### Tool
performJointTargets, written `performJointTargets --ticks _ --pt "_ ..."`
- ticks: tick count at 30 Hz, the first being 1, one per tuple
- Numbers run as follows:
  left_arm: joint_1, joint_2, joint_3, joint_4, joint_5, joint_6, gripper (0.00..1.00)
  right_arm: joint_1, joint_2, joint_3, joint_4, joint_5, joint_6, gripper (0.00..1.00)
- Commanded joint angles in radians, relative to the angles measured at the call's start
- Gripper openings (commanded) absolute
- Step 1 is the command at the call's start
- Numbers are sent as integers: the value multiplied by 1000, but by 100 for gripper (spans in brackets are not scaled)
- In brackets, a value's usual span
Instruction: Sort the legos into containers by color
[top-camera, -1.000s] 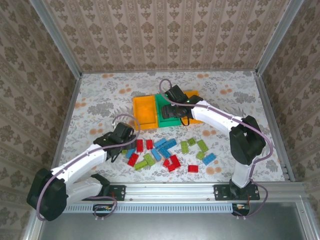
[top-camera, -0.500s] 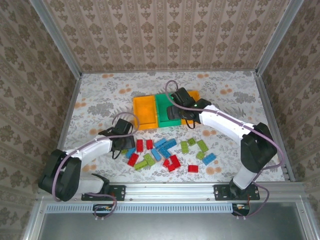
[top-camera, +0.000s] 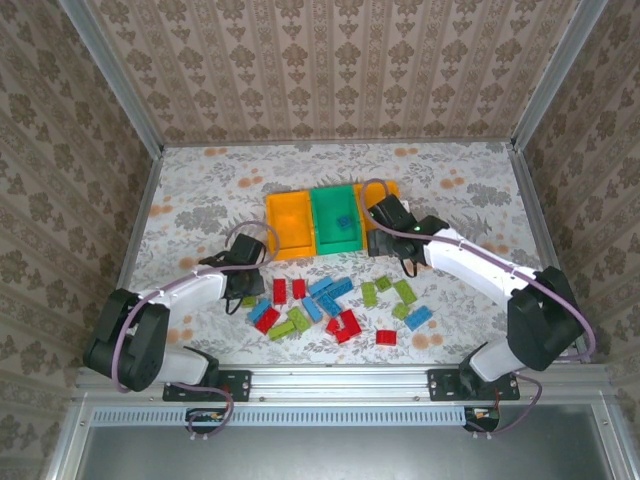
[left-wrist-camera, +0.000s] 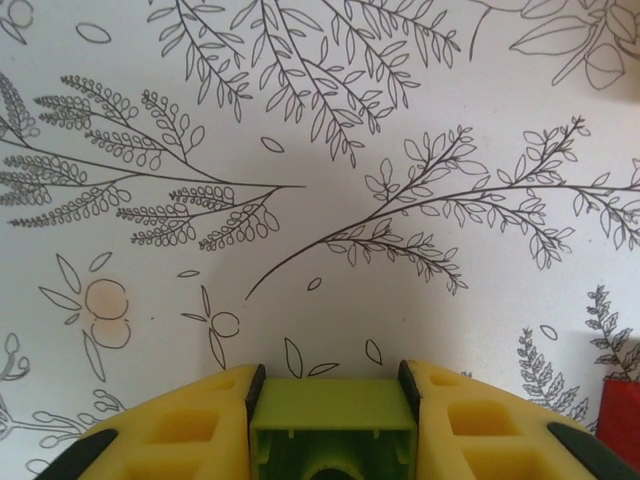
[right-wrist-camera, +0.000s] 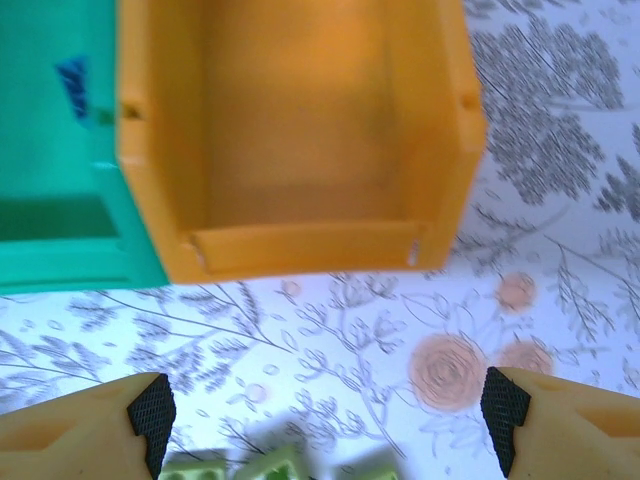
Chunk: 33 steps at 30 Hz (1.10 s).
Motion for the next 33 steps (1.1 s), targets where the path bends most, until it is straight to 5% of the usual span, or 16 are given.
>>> performJointTargets --ticks 1,15,27,33 --pt "-2 5 18 8 37 17 22 2 -53 -45 -18 21 29 84" --pt "-12 -138 225 -24 -37 162 21 33 -185 -218 70 -53 76 80" --pt "-32 200 568 20 96 300 24 47 -290 -342 36 -1 114 84" --pt "-29 331 684 13 90 320 24 45 -299 -347 -156 -2 281 85"
